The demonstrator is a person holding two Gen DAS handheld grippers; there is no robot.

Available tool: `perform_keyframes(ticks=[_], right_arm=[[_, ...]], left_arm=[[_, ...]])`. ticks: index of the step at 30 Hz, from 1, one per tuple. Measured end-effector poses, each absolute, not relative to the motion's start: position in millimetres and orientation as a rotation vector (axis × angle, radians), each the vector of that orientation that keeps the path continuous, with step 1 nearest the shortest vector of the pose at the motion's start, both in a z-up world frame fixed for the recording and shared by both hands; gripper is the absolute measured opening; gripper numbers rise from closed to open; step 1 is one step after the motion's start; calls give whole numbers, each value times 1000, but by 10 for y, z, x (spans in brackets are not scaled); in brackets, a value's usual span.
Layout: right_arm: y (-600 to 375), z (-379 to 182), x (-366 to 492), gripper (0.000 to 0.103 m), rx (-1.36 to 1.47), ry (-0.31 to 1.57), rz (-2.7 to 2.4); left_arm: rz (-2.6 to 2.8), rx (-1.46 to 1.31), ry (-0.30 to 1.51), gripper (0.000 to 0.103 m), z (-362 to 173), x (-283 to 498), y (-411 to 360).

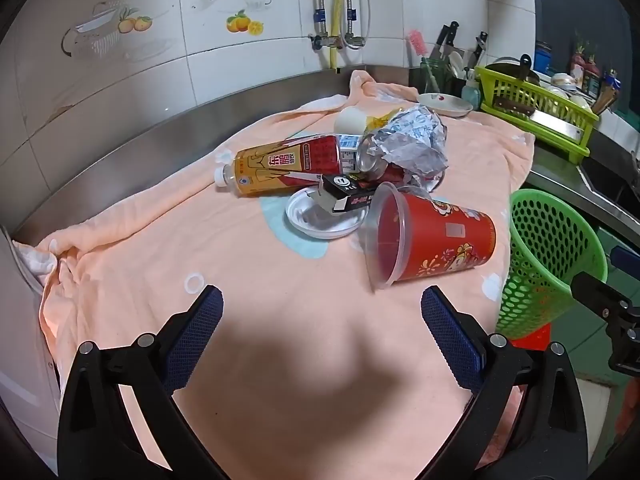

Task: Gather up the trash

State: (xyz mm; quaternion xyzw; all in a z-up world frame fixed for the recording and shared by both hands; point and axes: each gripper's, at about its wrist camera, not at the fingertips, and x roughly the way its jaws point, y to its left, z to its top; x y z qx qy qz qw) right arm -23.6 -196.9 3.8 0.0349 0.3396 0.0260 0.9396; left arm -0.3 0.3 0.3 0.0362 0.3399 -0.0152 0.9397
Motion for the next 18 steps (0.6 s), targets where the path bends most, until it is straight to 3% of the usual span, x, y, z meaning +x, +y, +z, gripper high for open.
perform_keyframes(ticks=[18], right_arm=[[-1924, 33, -220, 97, 68, 700, 48]], left_arm=[[-23, 77, 693, 98, 39, -19, -12]])
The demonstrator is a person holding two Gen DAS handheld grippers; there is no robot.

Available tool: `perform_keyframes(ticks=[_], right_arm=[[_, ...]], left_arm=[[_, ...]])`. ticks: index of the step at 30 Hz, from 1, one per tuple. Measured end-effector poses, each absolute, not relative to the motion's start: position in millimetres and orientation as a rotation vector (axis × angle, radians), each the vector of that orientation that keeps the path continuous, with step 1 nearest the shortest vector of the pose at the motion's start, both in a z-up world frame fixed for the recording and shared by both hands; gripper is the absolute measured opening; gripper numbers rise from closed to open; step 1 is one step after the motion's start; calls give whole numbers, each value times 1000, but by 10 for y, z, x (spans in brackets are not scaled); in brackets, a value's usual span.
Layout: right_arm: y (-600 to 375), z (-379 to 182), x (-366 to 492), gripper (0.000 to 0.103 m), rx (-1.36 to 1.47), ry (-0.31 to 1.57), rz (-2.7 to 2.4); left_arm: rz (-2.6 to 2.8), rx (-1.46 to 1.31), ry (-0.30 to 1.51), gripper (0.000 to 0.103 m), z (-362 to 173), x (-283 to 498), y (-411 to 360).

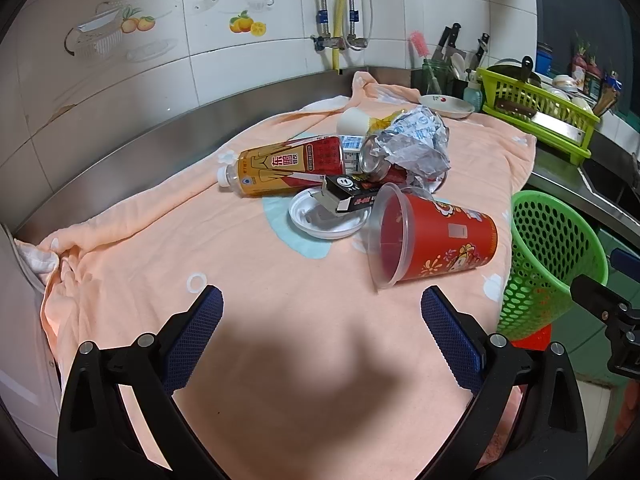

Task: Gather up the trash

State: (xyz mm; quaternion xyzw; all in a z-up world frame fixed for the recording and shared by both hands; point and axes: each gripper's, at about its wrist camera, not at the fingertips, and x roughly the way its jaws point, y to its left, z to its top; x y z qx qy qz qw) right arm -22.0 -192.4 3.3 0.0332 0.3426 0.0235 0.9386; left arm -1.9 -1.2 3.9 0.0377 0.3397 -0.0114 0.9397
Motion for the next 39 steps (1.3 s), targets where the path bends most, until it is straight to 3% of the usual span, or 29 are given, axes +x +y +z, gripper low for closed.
perform_keyframes(ticks=[39], right_arm=[[-1939, 13, -206, 97, 74, 698, 47]], left_arm=[[-24, 79, 687, 98, 36, -2, 15]])
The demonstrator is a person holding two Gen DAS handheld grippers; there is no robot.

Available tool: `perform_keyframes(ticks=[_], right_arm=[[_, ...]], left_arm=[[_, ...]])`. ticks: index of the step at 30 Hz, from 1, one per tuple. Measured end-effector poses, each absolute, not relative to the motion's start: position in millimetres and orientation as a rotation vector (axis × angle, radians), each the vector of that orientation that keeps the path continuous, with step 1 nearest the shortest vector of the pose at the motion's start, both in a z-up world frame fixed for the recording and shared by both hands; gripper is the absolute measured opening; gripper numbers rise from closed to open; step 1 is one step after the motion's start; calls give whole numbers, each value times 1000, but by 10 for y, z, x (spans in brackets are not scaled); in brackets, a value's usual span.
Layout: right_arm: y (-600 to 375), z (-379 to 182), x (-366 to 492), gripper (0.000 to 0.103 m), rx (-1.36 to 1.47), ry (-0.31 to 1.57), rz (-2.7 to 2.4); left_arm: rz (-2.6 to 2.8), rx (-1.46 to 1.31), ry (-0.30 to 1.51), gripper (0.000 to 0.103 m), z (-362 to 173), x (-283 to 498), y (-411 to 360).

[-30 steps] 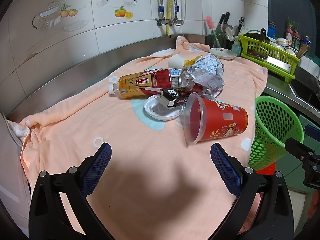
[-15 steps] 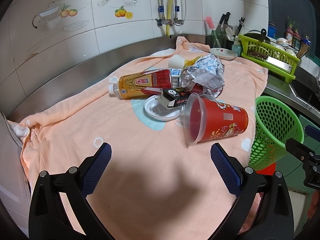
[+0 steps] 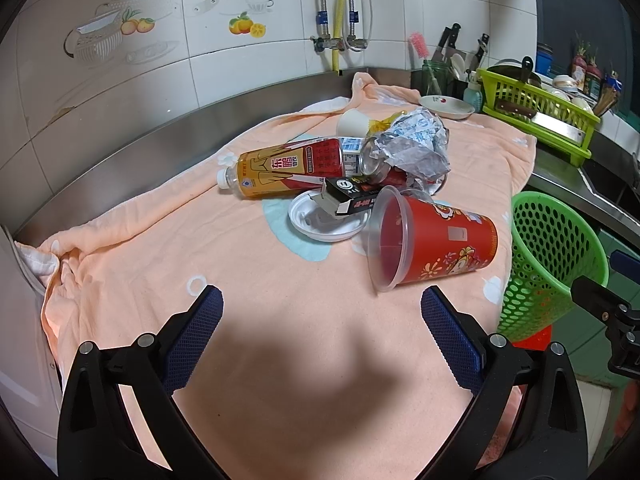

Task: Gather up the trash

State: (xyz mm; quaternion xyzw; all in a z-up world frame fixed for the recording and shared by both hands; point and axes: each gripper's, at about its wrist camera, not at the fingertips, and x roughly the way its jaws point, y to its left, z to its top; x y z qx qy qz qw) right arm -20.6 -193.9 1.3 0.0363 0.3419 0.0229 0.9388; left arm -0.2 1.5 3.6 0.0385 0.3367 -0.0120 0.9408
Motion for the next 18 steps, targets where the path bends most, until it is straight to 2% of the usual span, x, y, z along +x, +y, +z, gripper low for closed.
perform_keyframes(ticks=[18], right_arm=[[-1930, 0, -177, 97, 74, 703, 50]], left_arm=[[-31, 72, 690, 98, 13, 28, -10]])
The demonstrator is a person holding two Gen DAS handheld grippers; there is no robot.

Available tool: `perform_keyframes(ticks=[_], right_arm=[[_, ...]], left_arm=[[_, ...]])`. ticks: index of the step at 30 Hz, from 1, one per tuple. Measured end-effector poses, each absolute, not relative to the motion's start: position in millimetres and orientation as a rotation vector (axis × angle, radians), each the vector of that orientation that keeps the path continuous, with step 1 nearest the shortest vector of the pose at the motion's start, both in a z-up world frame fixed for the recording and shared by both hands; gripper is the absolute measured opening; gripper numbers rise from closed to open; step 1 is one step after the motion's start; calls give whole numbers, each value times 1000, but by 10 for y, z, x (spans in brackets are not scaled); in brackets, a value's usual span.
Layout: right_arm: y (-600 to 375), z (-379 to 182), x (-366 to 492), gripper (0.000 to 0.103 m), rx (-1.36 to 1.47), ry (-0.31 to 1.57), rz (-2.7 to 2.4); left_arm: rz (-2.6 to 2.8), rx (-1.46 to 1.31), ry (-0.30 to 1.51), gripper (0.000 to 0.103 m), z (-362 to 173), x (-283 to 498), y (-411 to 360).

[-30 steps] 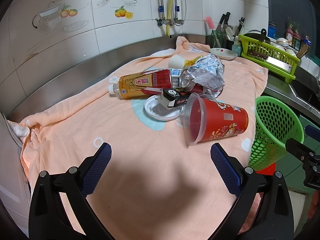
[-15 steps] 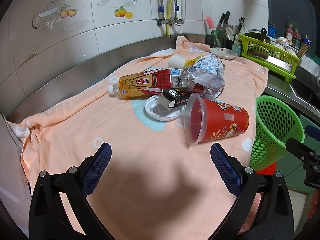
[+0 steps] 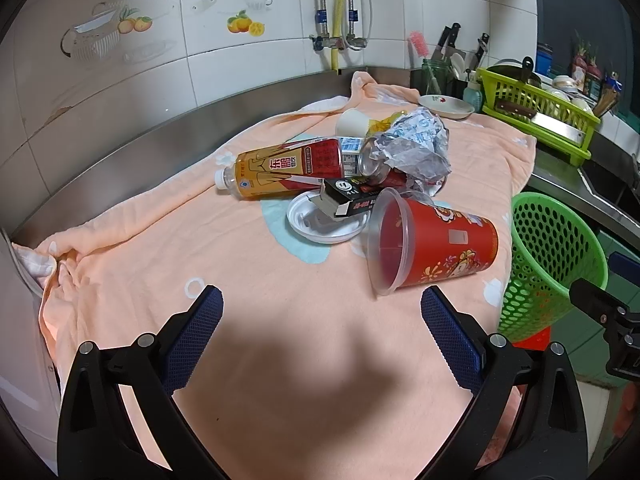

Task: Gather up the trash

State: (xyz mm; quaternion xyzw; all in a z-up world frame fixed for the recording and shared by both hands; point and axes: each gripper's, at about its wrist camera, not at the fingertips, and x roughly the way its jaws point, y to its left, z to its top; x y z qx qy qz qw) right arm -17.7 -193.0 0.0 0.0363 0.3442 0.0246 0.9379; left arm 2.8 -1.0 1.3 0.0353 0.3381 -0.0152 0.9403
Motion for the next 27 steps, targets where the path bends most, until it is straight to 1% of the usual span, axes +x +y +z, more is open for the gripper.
perform_keyframes(ticks=[16, 20, 25, 27], right_arm=[[-1992, 2, -144, 97, 80, 707, 43], [-2021, 3, -134, 97, 80, 708, 42], [-2051, 0, -97, 97, 78, 714, 52], [-2030, 15, -66, 97, 60, 714, 76]], left_arm=[[-129, 64, 691, 96, 34, 120, -139], [-171, 45, 710, 90, -1, 186, -161], [-211, 32, 738, 86, -74, 288, -201], [-208, 40, 742, 86, -79, 314, -201]])
